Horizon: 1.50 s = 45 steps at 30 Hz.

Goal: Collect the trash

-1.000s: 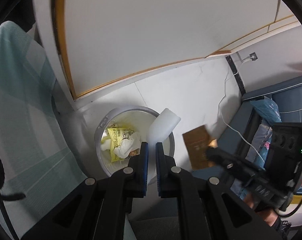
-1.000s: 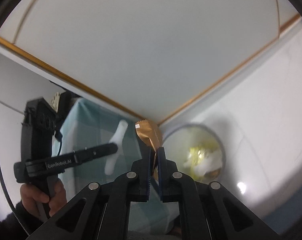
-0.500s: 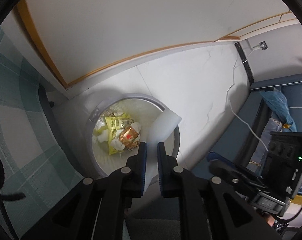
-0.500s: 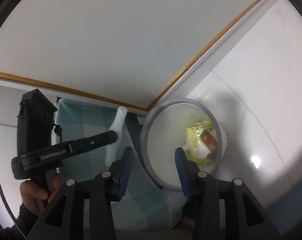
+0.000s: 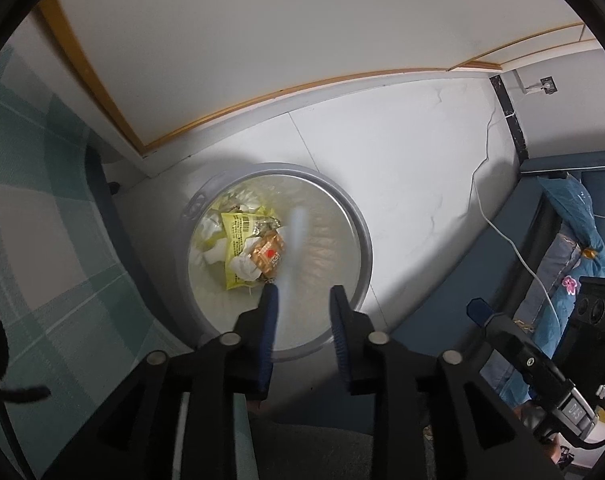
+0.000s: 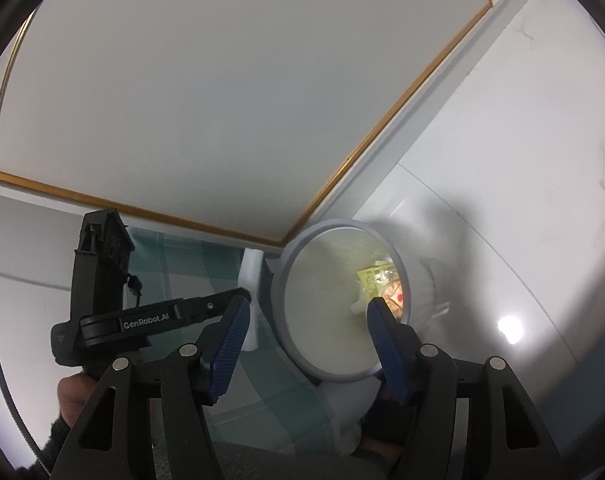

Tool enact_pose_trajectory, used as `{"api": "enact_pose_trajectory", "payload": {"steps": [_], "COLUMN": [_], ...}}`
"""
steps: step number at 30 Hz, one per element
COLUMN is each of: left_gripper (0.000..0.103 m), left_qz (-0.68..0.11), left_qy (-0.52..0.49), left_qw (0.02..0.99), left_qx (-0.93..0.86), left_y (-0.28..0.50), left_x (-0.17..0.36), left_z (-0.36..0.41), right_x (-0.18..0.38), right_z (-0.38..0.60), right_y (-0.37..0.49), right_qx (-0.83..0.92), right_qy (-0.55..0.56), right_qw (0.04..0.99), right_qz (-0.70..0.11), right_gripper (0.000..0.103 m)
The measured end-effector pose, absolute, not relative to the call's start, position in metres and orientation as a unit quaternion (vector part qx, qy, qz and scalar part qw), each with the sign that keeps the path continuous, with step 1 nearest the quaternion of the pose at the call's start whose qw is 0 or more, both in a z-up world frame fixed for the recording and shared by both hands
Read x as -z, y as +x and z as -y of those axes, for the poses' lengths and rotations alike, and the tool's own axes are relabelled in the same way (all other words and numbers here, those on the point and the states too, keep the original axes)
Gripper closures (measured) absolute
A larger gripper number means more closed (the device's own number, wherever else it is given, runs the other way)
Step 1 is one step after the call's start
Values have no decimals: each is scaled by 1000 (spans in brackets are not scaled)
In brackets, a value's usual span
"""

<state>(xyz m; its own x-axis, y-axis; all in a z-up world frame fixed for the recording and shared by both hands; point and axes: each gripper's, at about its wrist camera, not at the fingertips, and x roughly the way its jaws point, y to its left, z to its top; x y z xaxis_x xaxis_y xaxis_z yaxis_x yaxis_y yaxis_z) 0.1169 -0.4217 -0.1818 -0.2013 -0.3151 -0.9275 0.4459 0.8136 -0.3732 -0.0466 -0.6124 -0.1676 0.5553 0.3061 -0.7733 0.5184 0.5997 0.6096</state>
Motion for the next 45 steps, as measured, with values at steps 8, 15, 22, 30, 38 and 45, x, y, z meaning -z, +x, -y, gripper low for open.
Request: {"api": "enact_pose_trajectory", "payload": {"steps": [8,15,22,30,38,45], "left_gripper": [32,29,28,28,28,28], "left_qz": [-662,-607,-591,-579,-578,-576], "left_qy": [37,53,78,88,84,84], "left_qw": [688,743,760,771,772,775], "left_qx": [295,277,259,249,250,246], "left_y": [107,94,84,78,71,69], "left_x": [149,118,111,103,102,101], "left_z": [404,392,387,383,380,377], "right_x": [154,133,116,103,98,94], "right_z": [611,603,590,579,575,574], "right_y": [-52,-58,-60,-66,-70,-73], "right_qx": [83,93,99,104,112,117], "right_qy": [420,384,348,335,334,331], "right_qw": [769,787,804,812,812,814], "right_qz": [-474,-474,-472,-467,-464,-463], "right_gripper": [31,19,14,12,11,11]}}
